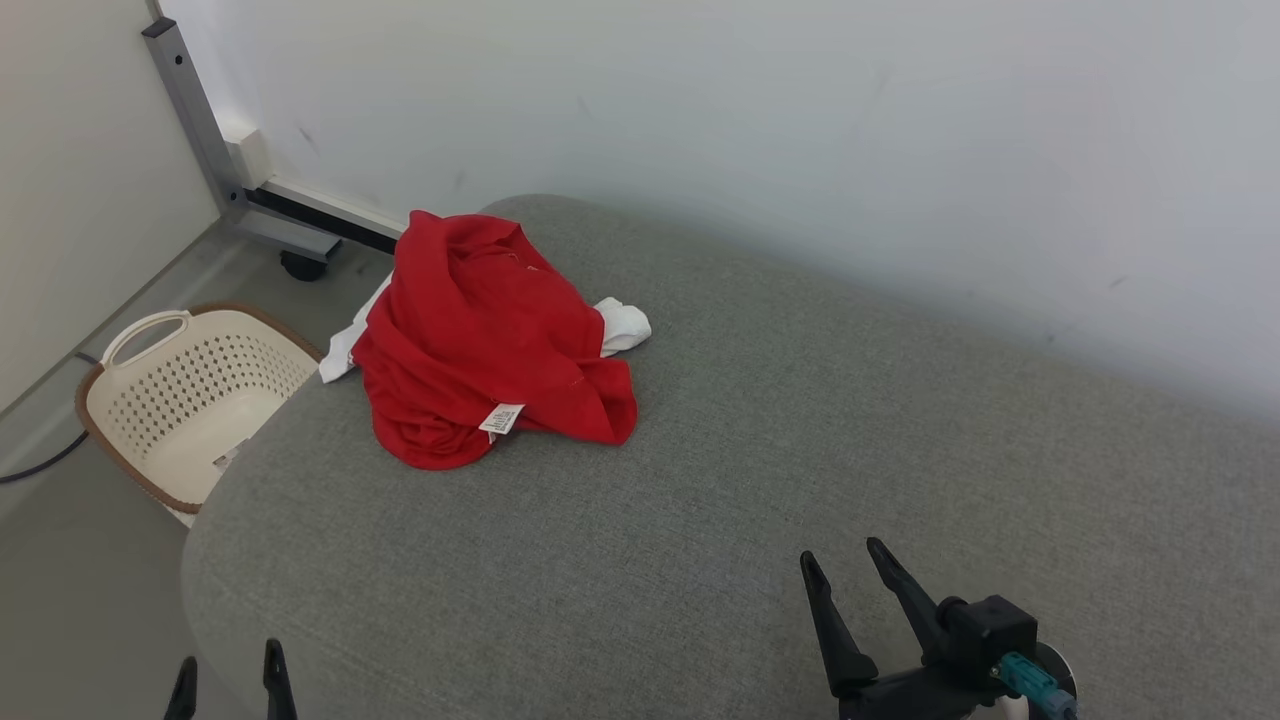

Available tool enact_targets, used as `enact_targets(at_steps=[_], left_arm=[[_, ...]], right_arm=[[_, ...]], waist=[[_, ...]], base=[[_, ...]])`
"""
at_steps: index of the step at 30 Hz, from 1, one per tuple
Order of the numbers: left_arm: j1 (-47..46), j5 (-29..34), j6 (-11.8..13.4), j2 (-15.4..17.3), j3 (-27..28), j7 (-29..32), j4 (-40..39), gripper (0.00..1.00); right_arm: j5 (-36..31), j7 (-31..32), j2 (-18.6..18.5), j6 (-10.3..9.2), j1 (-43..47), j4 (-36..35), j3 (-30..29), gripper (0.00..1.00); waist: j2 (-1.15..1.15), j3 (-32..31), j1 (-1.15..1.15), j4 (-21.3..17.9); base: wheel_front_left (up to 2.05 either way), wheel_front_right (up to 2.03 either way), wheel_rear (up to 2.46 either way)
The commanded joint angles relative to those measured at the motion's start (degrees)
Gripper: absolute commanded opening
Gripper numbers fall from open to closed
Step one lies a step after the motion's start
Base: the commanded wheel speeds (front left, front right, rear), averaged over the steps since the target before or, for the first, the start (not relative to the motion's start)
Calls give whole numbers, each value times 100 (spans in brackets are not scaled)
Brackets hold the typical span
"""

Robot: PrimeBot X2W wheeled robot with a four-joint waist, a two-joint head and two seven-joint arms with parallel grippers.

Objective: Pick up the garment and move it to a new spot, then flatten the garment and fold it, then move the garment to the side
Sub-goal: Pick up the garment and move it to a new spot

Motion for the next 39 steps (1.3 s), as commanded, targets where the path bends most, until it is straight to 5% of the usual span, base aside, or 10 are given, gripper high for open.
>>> enact_targets(at_steps=[1, 9, 17, 20, 29, 39], left_arm=[[77, -141, -68, -46, 8, -21, 155, 100], [-1195, -403, -305, -31, -308, 645, 934, 100], [-3114, -472, -547, 26, -1122, 2190, 2484, 100], [-3730, -679, -567, 157, -1161, 2629, 3034, 100], [-4920, -913, -398, 278, -901, 2538, 4092, 100], [-5679, -1016, -283, 497, -825, 2486, 4901, 100]], right_arm=[[-18, -37, -15, 19, -97, 41, 19, 100], [-87, -19, -14, 19, -22, 106, 28, 100], [-294, 165, -15, 19, 573, -324, -331, 100], [-507, 423, -9, 20, 708, -796, -301, 100], [-1148, 1321, -17, 19, 1038, -2328, -411, 100], [-1324, 1718, -84, 18, 1128, -3312, -396, 100]], waist=[[-1, 62, -1, 52], [-1, 106, -1, 79], [-1, 18, -1, 27], [-1, 209, -1, -318], [-1, 1147, -1, -1204], [-1, 1869, -1, -1576]], base=[[0, 0, 0], [0, 0, 0], [0, 0, 0], [0, 0, 0], [0, 0, 0], [0, 0, 0]])
